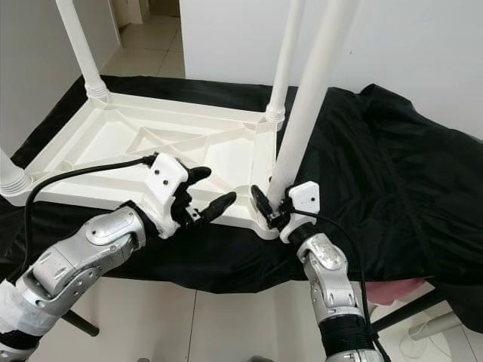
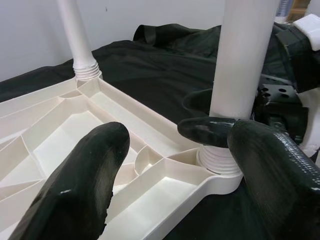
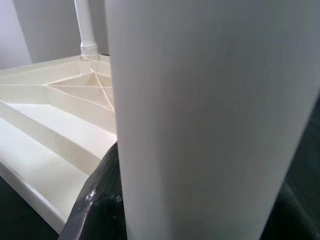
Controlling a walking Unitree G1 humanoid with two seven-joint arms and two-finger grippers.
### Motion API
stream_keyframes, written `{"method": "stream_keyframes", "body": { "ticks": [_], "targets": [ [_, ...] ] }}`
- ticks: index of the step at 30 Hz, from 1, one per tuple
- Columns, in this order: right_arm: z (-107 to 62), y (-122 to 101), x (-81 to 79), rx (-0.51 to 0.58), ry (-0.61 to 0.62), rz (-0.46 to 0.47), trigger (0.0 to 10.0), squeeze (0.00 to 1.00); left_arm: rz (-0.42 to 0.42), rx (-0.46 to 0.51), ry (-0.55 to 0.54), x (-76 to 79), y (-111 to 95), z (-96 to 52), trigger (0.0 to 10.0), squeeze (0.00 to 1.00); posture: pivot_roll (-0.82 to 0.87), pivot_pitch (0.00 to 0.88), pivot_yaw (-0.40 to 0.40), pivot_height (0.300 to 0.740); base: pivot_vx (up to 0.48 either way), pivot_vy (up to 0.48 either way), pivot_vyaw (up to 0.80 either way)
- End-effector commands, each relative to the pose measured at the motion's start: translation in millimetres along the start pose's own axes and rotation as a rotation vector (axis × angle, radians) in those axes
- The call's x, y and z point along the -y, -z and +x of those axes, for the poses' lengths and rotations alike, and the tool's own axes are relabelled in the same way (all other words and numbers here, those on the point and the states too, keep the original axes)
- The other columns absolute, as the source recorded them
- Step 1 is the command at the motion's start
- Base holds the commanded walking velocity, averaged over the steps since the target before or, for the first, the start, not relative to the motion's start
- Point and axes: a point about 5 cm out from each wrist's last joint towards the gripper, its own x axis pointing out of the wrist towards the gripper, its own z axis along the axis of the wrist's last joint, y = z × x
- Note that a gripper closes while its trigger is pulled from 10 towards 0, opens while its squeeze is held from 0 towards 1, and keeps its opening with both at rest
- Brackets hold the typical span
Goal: Building children table
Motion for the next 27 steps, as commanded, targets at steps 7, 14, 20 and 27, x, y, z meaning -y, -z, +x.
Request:
{"method": "stream_keyframes", "body": {
  "ticks": [7,14,20,27],
  "targets": [
    [-4.0,25.1,-4.4,-0.17,0.048,0.05,10.0,0.0,0.007,-0.01,0.244,13.1,0.5,-0.5,10.0,0.0,0.01,0.015,-0.02,0.74,0.0,0.0,0.0],
    [-3.1,15.0,-15.9,-0.069,0.223,0.079,10.0,0.0,-0.016,-0.016,0.288,19.9,4.6,-3.0,10.0,0.0,0.01,0.007,-0.032,0.74,0.0,0.0,0.0],
    [1.7,9.7,-27.9,-0.053,0.377,0.172,10.0,0.0,-0.005,-0.035,0.309,24.1,9.1,-2.8,10.0,0.0,0.0,0.001,-0.038,0.74,0.0,0.0,0.0],
    [12.2,2.3,-44.1,-0.035,0.479,0.16,10.0,0.0,-0.001,-0.048,0.303,24.3,13.0,-0.7,10.0,0.0,0.01,0.0,-0.048,0.74,0.0,0.0,0.0]
  ]
}}
